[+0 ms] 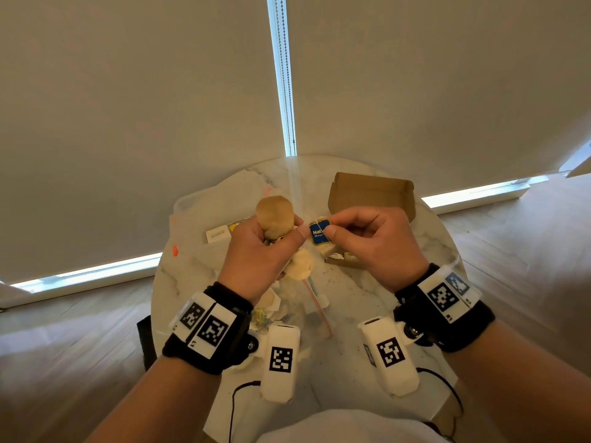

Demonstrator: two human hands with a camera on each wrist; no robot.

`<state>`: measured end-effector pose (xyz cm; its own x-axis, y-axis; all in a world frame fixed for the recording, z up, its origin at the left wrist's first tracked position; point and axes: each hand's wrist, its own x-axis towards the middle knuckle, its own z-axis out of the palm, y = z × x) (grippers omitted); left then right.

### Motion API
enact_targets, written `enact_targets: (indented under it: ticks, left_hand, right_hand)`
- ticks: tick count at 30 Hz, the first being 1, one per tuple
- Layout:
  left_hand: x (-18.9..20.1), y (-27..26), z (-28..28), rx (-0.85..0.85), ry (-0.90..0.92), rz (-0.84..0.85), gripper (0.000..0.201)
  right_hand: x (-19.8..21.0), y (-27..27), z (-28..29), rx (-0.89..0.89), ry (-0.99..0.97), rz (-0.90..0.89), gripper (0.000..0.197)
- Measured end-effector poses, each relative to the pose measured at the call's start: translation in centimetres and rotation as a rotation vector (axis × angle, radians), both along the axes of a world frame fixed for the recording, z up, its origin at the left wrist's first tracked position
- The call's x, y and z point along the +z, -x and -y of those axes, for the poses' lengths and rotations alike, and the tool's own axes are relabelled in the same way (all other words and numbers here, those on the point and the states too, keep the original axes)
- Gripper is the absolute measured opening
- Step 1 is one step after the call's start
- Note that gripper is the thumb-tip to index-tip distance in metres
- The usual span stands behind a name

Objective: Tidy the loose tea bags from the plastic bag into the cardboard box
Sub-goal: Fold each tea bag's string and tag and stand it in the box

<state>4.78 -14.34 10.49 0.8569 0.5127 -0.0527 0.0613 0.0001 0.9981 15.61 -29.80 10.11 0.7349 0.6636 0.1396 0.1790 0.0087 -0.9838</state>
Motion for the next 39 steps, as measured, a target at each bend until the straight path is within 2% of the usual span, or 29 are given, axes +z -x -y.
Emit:
enact_targets:
  ticks: [4, 8, 13, 20, 29, 37, 39]
  left_hand:
    - [-0.4, 0.0, 0.0, -0.015, 0.022, -0.045, 0.007]
    - [-0.6, -0.1, -0.3, 0.000, -0.018, -0.019, 0.019]
    - [-0.7, 0.0, -0.5, -0.019, -0.024, -0.012, 0.019]
    - [-0.4, 0.0, -0.5, -0.038, 0.043, -0.071, 0.030]
    - [-0.7, -0.2, -1.0, -0.048, 0.023, -0.100, 0.022]
    - [-0.8, 0.1, -1.4, -0.119, -0.077, -0.160, 0.042]
    - [-0.7, 0.0, -1.3, -0.104, -0.078, -0.178, 0.040]
  right_hand:
    - [-0.1, 0.1, -0.3, -0.004, -0.015, -0.019, 0.013]
    - [0.1, 0.1, -0.4, 0.010, -0.003, -0.060, 0.009]
    - [0.0, 0.0, -0.3, 0.012, 0.008, -0.089, 0.010]
    - [-0.3, 0.0, -0.2, 0.114, 0.042, 0.023, 0.009]
    - [-0.7, -0.3, -0.3, 0.149, 0.073, 0.099, 0.007]
    - [-0.7, -0.3, -0.1, 0.188, 0.094, 0.107, 0.007]
    - [-0.7, -0.3, -0.1, 0.202, 0.101, 0.115, 0.007]
